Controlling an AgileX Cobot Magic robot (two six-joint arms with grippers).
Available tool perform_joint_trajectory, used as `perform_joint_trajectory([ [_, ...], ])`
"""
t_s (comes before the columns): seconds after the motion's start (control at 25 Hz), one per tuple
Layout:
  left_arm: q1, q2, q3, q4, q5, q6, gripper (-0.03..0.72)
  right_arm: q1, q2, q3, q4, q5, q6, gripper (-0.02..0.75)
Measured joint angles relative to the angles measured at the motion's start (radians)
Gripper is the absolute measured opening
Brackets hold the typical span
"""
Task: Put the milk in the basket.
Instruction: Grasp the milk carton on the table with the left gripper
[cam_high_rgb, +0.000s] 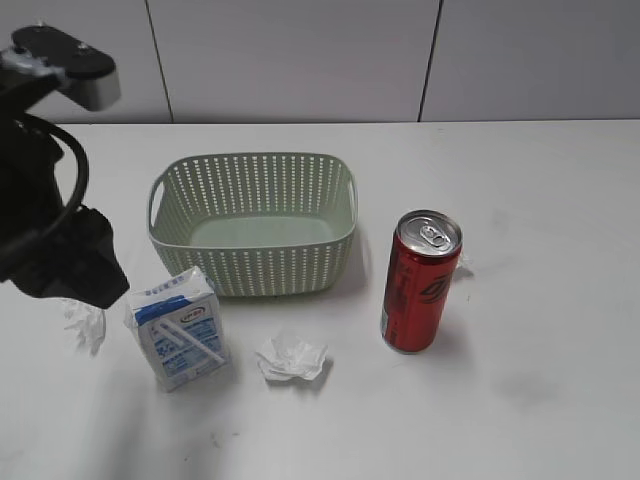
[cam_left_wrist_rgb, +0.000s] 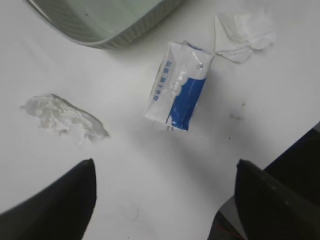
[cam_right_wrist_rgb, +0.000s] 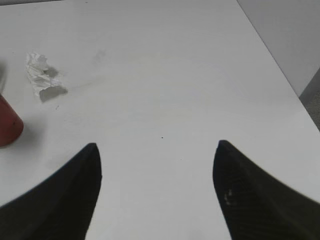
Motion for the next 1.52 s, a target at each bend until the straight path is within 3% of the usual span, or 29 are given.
perform_joint_trajectory([
  [0.24, -0.042, 0.114, -0.01, 0.027, -0.022, 0.022, 0.666, 0.0, 0.0, 0.0, 0.0, 0.0, 0.0, 0.554],
  [0.64, -0.048, 0.293, -0.072, 0.031, -0.066, 0.131, 0.664, 0.0, 0.0, 0.0, 0.0, 0.0, 0.0, 0.554],
  [1.52, -0.048, 0.524, -0.072, 0.034, -0.192, 0.157, 0.645, 0.0, 0.0, 0.0, 0.0, 0.0, 0.0, 0.554],
])
